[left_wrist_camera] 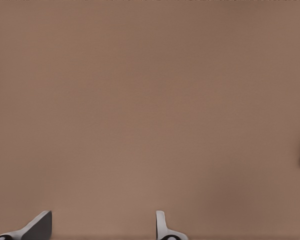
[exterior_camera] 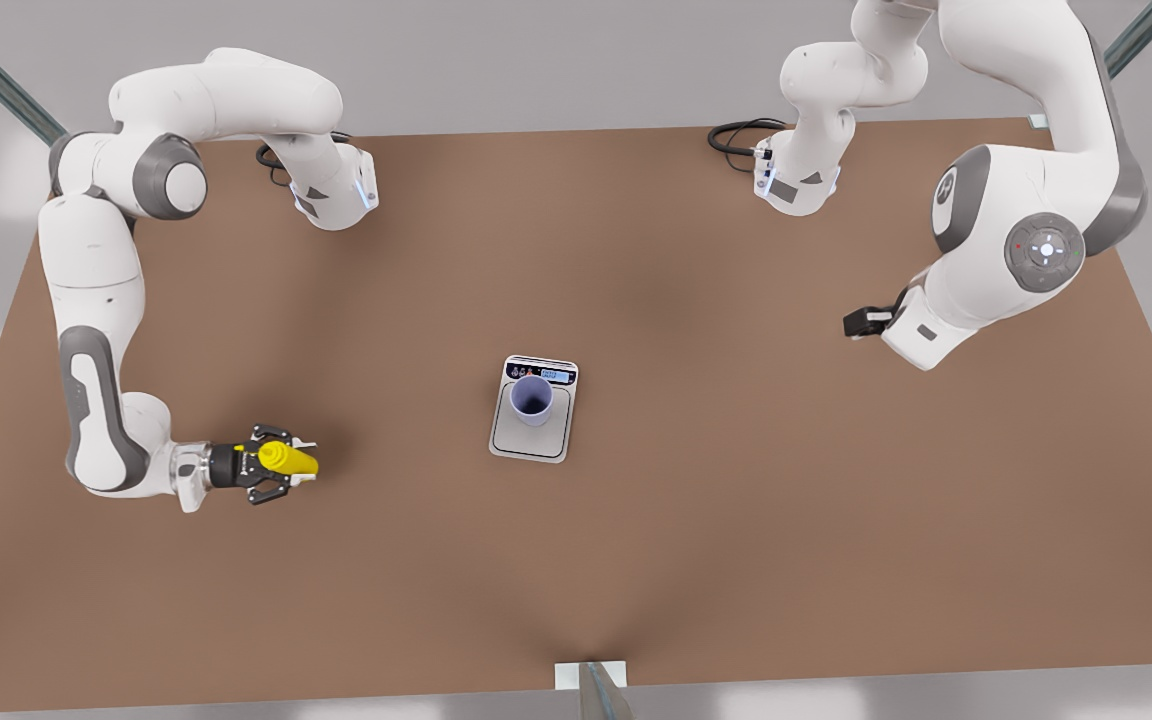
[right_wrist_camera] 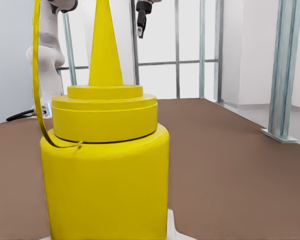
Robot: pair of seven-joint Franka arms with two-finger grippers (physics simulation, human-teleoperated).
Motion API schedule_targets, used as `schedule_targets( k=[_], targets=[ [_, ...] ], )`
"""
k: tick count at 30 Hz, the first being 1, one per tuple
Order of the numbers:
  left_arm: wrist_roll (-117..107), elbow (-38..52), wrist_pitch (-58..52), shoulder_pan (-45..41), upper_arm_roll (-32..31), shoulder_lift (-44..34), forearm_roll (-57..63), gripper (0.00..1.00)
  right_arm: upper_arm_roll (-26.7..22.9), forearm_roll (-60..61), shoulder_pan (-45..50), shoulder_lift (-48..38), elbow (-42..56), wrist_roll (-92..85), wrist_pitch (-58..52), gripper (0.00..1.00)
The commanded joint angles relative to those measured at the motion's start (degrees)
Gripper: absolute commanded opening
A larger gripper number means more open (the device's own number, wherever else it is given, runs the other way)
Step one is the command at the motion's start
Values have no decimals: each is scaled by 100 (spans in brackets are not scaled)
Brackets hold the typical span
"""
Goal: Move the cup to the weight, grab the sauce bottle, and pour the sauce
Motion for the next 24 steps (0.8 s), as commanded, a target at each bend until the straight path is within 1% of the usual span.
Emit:
schedule_targets(
  k=[1, 14, 17, 19, 21, 23, 24],
  targets=[
    [0, 0, 0, -1, 0, 0, 1, 100, 1, 5, -22, 29, 8, -3, 0, 53],
    [0, 0, 0, -10, 0, 0, 1, 100, 1, 23, -22, 275, 52, -73, 0, 56],
    [0, 0, -9, -10, 0, 17, 1, 100, 1, 23, -22, 284, 52, -64, 0, 66],
    [0, 0, -9, -10, 0, 17, 1, 100, 1, 23, -22, 284, 61, -55, 0, 81],
    [0, 0, -9, -10, 0, 17, 1, 100, 1, 23, -22, 284, 61, -55, 0, 87],
    [0, 0, -9, -10, 0, 17, 1, 100, 1, 23, -22, 293, 61, -29, 0, 100],
    [0, 0, -9, -10, 0, 17, 1, 100, 1, 14, -22, 293, 61, -3, 0, 100]
  ],
)
